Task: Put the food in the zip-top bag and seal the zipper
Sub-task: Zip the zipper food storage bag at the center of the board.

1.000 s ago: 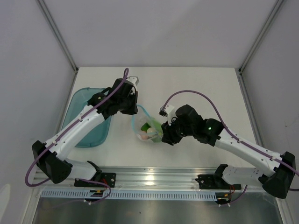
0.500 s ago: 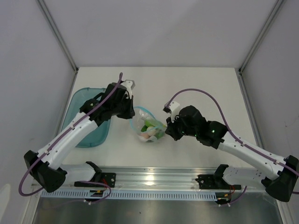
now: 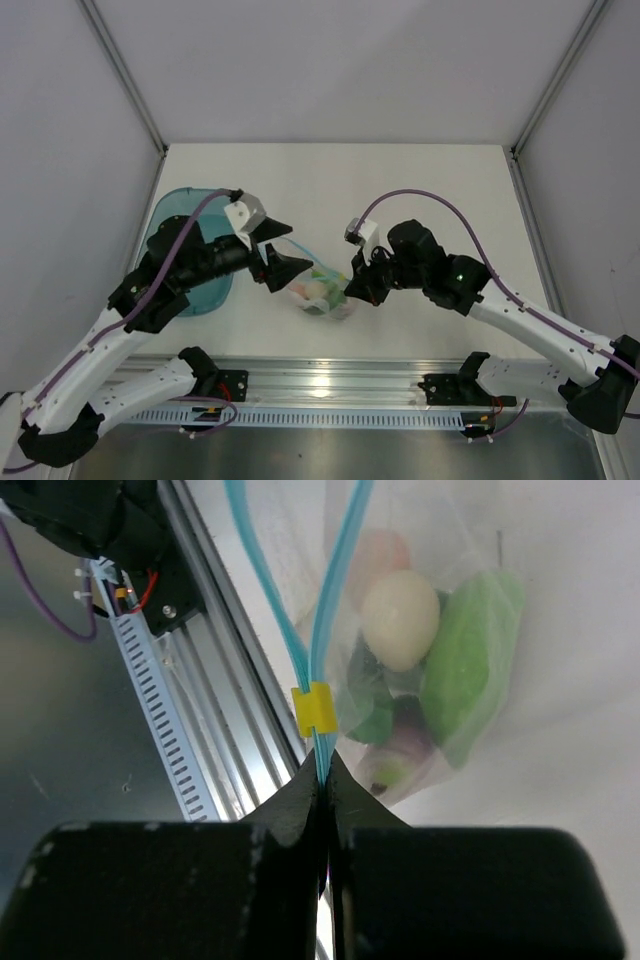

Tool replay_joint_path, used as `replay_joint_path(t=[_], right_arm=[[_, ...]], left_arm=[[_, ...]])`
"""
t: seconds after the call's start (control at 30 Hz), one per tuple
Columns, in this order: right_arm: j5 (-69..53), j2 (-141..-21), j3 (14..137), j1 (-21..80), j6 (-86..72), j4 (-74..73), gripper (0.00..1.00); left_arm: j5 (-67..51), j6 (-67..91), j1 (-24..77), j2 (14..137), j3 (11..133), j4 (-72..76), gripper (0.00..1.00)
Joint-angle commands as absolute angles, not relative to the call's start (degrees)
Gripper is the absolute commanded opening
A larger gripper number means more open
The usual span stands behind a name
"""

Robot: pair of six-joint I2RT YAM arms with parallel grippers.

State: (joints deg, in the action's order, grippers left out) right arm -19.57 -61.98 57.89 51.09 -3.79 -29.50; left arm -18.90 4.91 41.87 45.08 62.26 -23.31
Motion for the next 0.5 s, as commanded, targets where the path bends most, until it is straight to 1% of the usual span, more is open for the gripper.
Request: replay_joint_path(t=[0.0, 0.17, 0.47], right_arm=[[-25.22, -61.52, 61.43, 50.45, -2.99, -28.3, 0.0], [-26.98, -61.08, 61.09, 50.01, -3.25, -28.39, 0.0], [-28.3, -60.21, 60.29, 49.31, -3.16, -28.39, 0.0]], left_arm=[[-26.97, -3.51, 45.34, 49.65, 61.26, -18.9, 0.87], [-27.86, -7.91, 48.86, 51.94, 59.68, -15.91, 0.86], [-28.91, -13.71, 49.83, 57.83, 60.64, -16.44, 0.77]])
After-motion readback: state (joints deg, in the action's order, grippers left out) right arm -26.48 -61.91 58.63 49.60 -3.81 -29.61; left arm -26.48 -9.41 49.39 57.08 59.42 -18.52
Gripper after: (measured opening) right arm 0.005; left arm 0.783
